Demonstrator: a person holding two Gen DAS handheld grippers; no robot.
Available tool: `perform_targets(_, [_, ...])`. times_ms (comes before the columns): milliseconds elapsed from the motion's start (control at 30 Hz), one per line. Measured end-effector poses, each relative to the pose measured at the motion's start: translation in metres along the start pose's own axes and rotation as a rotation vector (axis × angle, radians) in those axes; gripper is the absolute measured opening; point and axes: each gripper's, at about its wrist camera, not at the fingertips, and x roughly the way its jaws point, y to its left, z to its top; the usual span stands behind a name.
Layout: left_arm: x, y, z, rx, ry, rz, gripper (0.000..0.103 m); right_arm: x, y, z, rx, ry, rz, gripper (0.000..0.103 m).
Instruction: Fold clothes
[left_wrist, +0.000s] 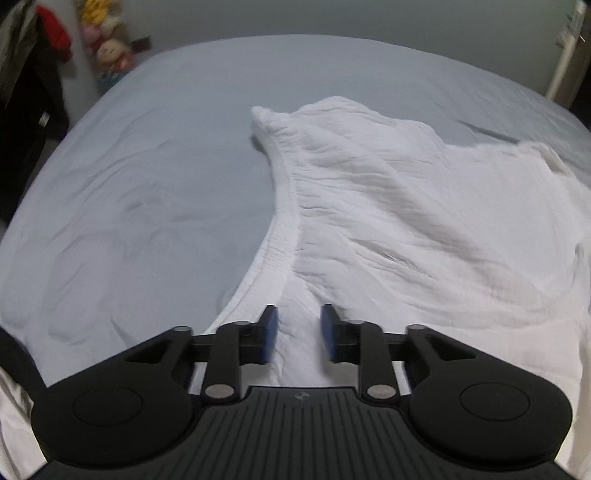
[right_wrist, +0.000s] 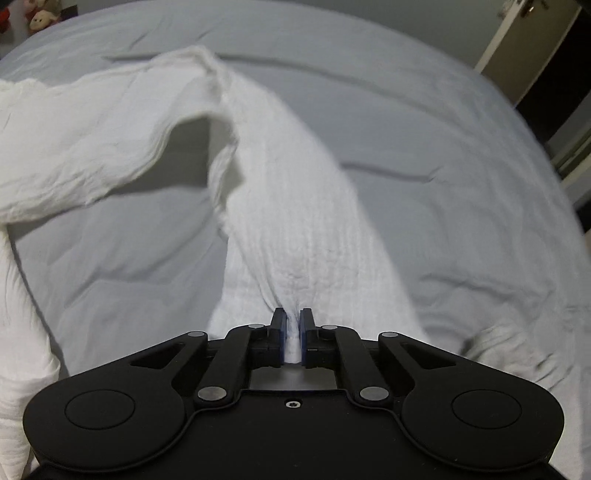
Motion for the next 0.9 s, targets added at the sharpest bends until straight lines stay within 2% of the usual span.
perform_targets(200, [0.002, -0.008, 0.011, 0.046, -0.015, -0.009, 0.023, -0.025, -0.035, 0.032, 0.029, -0.066, -0.059, 0.004])
perform_targets(400, [0.015, -0.016, 0.026, 0.102, -0.028, -0.015, 0.023, -0.033, -0.093, 0.078, 0.093, -0.124, -0.201, 0.003])
perform_targets(533, [0.028, -0.021, 0.035, 0.144, -0.041, -0.013, 0.023, -0.012, -0.125, 0.109, 0.142, -0.138, -0.278, 0.002])
perform_targets(700, [0.043, -0.021, 0.048, 0.182, -0.058, -0.033, 0.023, 0.040, -0.153, 0.147, 0.144, -0.152, -0.394, 0.002])
perform_targets(800, [0.052, -0.022, 0.053, 0.203, -0.054, -0.034, 0.023, 0.071, -0.165, 0.169, 0.146, -0.169, -0.438, 0.002])
perform_targets(900, [0.064, -0.020, 0.060, 0.198, -0.048, -0.052, 0.023, 0.097, -0.172, 0.189, 0.136, -0.177, -0.445, 0.002])
